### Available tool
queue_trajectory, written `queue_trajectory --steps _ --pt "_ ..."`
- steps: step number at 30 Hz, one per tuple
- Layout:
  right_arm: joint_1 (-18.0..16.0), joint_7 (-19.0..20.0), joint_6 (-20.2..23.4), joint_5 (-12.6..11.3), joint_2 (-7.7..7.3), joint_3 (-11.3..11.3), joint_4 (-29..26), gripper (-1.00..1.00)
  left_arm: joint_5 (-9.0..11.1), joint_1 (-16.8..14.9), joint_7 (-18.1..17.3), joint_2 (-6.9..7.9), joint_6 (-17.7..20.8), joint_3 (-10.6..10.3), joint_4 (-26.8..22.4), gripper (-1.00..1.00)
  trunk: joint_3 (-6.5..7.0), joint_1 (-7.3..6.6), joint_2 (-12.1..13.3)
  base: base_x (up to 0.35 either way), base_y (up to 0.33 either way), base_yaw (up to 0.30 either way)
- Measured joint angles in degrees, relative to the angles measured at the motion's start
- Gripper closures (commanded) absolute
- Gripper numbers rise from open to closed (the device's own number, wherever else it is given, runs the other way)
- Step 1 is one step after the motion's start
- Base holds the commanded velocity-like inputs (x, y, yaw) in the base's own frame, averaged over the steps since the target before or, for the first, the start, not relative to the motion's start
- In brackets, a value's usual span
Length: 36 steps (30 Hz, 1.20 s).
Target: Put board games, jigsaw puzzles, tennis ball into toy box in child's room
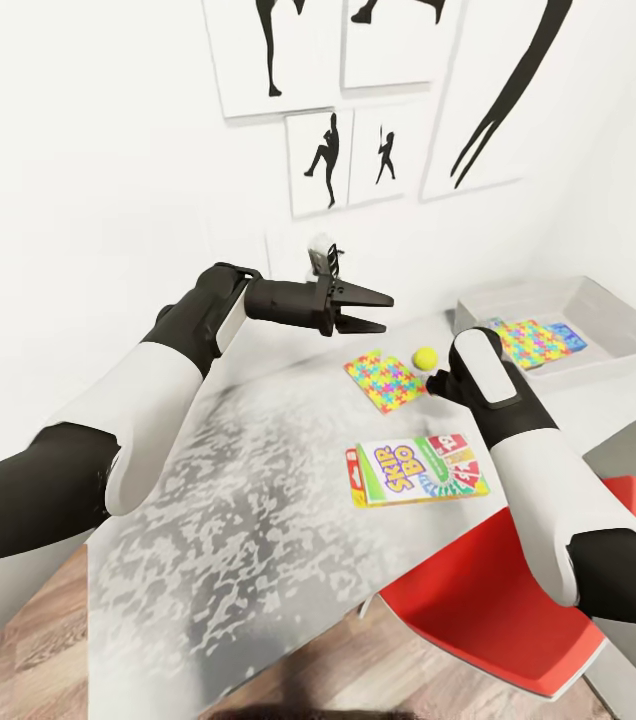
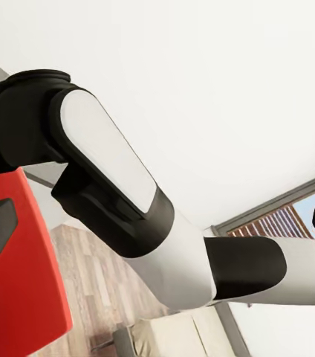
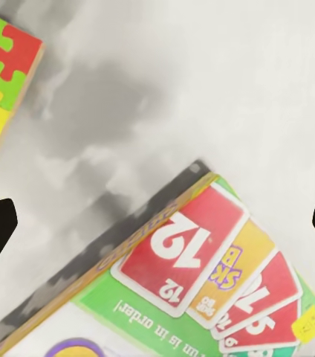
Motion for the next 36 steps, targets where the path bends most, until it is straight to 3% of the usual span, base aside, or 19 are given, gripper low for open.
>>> queue_trajectory --steps 11,16,20,30,36 --pt "0.0 0.0 -0.2 0.0 -0.09 0.0 0.4 -1.0 0.0 0.0 0.0 0.0 0.0 -0.3 0.0 -1.0 -0.89 0.0 0.0 0.0 0.0 0.0" --pt "0.0 0.0 -0.2 0.0 -0.07 0.0 0.5 -1.0 0.0 0.0 0.0 0.0 0.0 -2.4 -0.1 -1.0 -0.97 0.0 0.0 0.0 0.0 0.0" --pt "0.0 0.0 -0.2 0.0 -0.05 0.0 0.5 -1.0 0.2 0.0 0.0 0.0 0.0 -5.3 -0.4 -1.0 -0.98 0.0 0.0 0.0 0.0 0.0" --pt "0.0 0.4 -3.0 0.0 0.09 0.5 0.5 -1.0 0.3 0.1 0.0 0.0 0.0 -6.5 -3.3 -1.0 -0.98 0.0 0.0 0.0 0.0 0.0" --pt "0.6 1.6 -3.0 1.0 -0.41 0.6 1.4 -1.0 1.3 1.1 0.0 0.0 0.0 -8.5 -4.5 -1.0 -0.99 0.0 0.0 0.0 0.0 0.0"
